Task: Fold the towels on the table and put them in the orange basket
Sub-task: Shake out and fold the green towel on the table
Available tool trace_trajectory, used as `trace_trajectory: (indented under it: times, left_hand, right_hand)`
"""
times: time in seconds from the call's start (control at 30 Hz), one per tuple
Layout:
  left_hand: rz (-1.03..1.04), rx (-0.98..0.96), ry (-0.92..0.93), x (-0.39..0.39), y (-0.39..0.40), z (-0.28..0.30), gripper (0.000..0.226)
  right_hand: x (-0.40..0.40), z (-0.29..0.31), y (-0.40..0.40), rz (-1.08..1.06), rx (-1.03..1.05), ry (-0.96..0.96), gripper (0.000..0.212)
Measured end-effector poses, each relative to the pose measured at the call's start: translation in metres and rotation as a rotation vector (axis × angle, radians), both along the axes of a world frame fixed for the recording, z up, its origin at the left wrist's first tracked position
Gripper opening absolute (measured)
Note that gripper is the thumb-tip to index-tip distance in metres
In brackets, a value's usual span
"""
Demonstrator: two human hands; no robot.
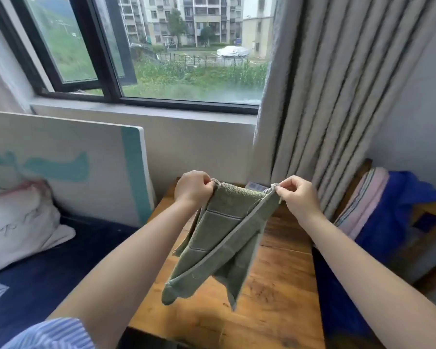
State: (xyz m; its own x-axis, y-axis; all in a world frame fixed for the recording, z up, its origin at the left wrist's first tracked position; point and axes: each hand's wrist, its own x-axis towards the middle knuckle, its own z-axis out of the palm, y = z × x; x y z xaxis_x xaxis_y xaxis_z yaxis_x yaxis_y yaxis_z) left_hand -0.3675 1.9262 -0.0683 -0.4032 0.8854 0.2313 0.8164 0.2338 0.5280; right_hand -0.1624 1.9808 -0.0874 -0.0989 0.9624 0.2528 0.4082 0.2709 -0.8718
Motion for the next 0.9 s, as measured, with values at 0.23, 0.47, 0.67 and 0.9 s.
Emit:
trace_trajectory:
  times: [0.23,0.47,0.67,0.9]
  left_hand:
    - [0.193,-0.150,0.029,-0.094,-0.018,-0.056,0.022]
    - [0.267,-0.211,0.030,-0.148,0.038,-0.092,0.023]
    - [0.197,-0.616,-0.053,-0.161,0.055,-0.173,0.024]
    - [0.159,-0.780,-0.435,-0.156,0.040,-0.249,0.012]
  right_hand:
    - [-0.072,-0.064,0.016,0.096,-0.112,-0.005,0.011]
    - [-0.101,-0.114,0.068,-0.017,-0.233,-0.007,0.008]
    - [-0.106,-0.194,0.078,-0.088,-0.500,-0.186,0.004]
    - [-0.102,-0.256,0.051,-0.117,-0.696,-0.368,0.030]
